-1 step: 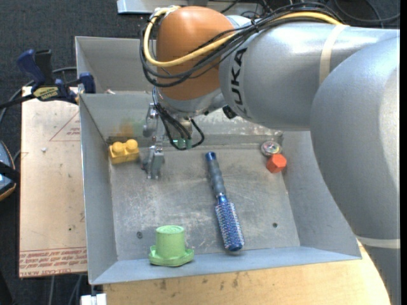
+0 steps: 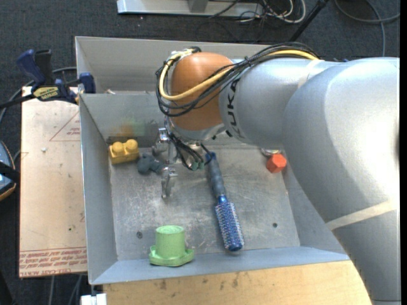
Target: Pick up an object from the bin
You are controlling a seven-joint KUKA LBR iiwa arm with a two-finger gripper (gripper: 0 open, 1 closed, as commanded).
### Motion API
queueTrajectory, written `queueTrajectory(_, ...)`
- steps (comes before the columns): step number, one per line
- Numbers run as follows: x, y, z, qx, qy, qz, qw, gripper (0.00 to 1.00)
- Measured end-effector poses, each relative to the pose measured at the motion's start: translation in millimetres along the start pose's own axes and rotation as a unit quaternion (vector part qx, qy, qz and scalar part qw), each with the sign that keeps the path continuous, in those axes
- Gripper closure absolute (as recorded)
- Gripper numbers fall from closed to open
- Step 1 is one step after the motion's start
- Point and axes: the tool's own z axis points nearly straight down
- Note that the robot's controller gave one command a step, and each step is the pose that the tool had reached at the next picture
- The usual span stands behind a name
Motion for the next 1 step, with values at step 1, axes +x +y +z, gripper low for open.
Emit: queueTrajectory(1, -7.8, 14.5, -2.5, 0.002, -0.0017, -0.059, 0.9983, 0.00)
